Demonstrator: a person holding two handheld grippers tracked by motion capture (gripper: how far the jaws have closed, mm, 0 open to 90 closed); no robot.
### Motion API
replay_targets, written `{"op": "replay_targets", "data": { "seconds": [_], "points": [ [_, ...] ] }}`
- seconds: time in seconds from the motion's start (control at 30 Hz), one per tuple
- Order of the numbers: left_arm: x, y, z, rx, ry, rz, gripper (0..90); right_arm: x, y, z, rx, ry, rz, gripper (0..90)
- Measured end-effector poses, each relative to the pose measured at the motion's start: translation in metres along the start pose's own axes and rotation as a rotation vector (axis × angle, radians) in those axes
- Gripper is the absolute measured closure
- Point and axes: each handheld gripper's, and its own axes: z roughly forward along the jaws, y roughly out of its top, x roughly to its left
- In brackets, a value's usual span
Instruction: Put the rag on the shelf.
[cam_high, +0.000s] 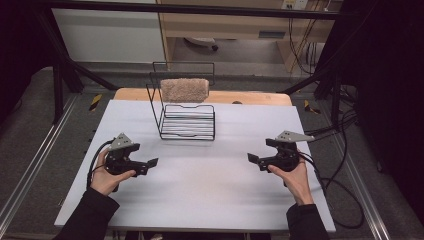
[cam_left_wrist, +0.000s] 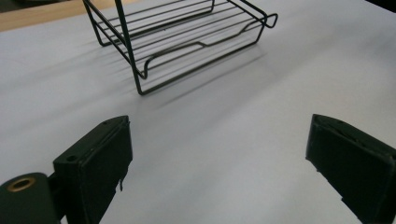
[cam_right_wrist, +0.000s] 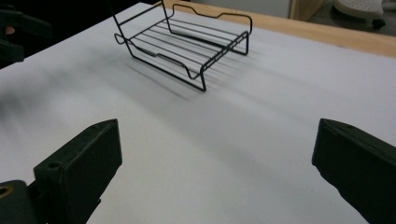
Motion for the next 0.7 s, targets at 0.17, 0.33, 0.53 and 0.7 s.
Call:
{"op": "replay_targets", "data": {
  "seconds": [0.17, 0.33, 0.53, 0.7],
  "points": [
    [0.001, -0.014, -0.002, 0.009, -0.009, -0.003, 6.9, -0.006, -0.021, -0.006, 0.016, 0.004, 0.023, 1.8],
    [0.003, -0.022, -0.004, 0.011, -0.012, -0.008, 6.9, -0.010, -0.040, -0.011, 0.031, -0.004, 0.039, 1.6],
    [0.003, -0.029, -0.005, 0.008, -0.015, 0.003, 6.9, -0.013, -0.056, -0.014, 0.060, -0.005, 0.045, 1.4],
    [0.004, -0.035, -0.003, 0.023, -0.018, 0.009, 6.9, -0.015, -0.065, -0.019, 0.068, -0.009, 0.070, 1.2]
  ]
}}
